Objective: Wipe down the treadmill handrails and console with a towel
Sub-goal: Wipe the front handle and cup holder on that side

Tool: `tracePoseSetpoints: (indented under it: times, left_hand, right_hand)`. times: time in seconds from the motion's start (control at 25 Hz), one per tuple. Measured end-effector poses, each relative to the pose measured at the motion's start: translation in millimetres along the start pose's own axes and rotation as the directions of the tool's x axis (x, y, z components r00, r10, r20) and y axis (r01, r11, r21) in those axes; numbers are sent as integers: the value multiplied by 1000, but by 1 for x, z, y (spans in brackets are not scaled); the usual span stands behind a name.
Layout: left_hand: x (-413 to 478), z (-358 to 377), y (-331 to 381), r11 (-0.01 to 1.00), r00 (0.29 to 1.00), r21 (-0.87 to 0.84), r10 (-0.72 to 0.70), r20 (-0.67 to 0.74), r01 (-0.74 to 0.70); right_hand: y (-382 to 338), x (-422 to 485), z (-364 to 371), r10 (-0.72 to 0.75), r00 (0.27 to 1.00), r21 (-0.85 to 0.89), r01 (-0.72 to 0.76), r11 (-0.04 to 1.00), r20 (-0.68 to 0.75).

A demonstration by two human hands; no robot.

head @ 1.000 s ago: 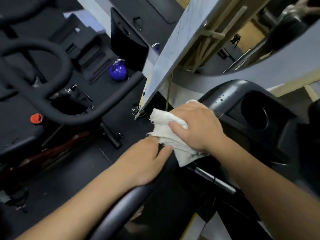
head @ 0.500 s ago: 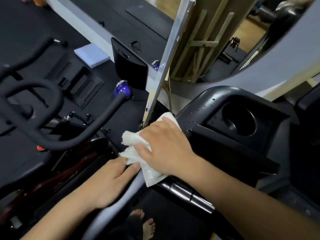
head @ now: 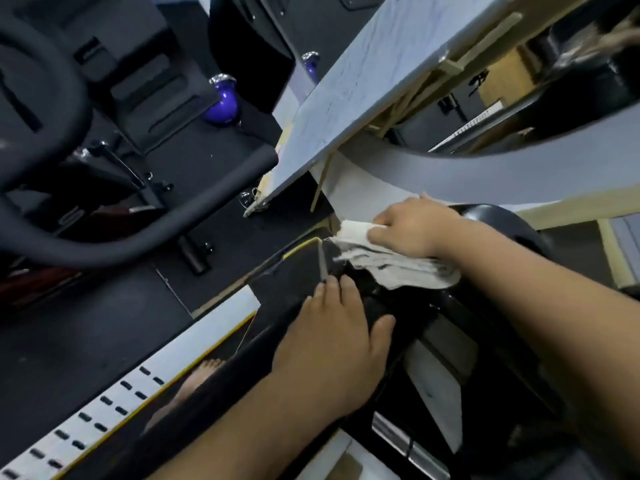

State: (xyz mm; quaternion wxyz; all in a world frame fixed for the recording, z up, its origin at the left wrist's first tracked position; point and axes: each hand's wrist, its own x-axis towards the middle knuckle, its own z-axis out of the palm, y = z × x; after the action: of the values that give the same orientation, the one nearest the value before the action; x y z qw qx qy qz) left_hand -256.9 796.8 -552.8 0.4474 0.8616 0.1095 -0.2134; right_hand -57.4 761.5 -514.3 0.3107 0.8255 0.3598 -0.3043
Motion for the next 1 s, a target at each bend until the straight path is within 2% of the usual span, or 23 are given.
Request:
tracePoseSetpoints:
  times: [0.04, 0.12, 0.16, 0.24, 0.32, 0.44, 0.48, 0.56, 0.68, 0.76, 0.84, 0.92, 0.96, 1.0]
  left_hand:
    - [0, 0, 0, 1000, 1000, 3, 7, 13, -7]
    - [-4, 4, -1, 999, 997, -27, 17, -72, -19]
    - [-4, 4, -2, 999, 995, -52, 4, -98, -9]
    - [-2, 6, -3, 978, 999, -205, -37, 8, 38]
    - [2, 12, -4, 978, 1000, -208, -25, 12, 27]
    - [4, 12, -5, 975, 1000, -222, -9, -30, 2]
    - [4, 11, -5, 975, 999, -222, -27, -24, 21]
    - [5, 9, -7, 974, 999, -224, -45, -3, 44]
    - [5, 10, -8, 970, 996, -231, -59, 64, 72]
    - [5, 9, -9, 962, 992, -256, -75, 106, 100]
    - [4, 12, -7, 963, 991, -242, -106, 84, 123]
    - [4, 2, -6, 956, 993, -274, -84, 85, 105]
    - [2, -1, -5, 964, 994, -252, -65, 82, 84]
    - [1, 0, -6, 981, 998, -188, -32, 51, 41]
  right_hand:
    - [-1, 5, -2, -8, 1000, -41, 9, 999, 24]
    - [-19, 3, 2, -113, 990, -75, 119, 990, 79]
    - [-31, -2, 5, -194, 977, -42, 198, 979, 87]
    - [-44, -5, 6, -256, 953, 109, 240, 965, 164]
    - [-30, 18, 1, -176, 947, 113, 150, 982, 267]
    - [8, 58, -6, 51, 949, -92, -23, 996, 311]
    - [12, 64, -6, 55, 950, -122, -18, 992, 309]
    - [3, 69, 8, -108, 944, -90, 143, 986, 312]
    - [-28, 39, 17, -255, 915, 190, 203, 961, 313]
    - [-28, 10, 8, -306, 930, 217, 262, 940, 203]
    - [-7, 3, -2, -216, 961, 95, 202, 975, 175]
    - [12, 20, -5, -3, 980, -55, 14, 998, 200]
    - [11, 33, -4, 64, 975, -94, -45, 995, 211]
    - [4, 40, 0, 71, 976, -89, -53, 995, 206]
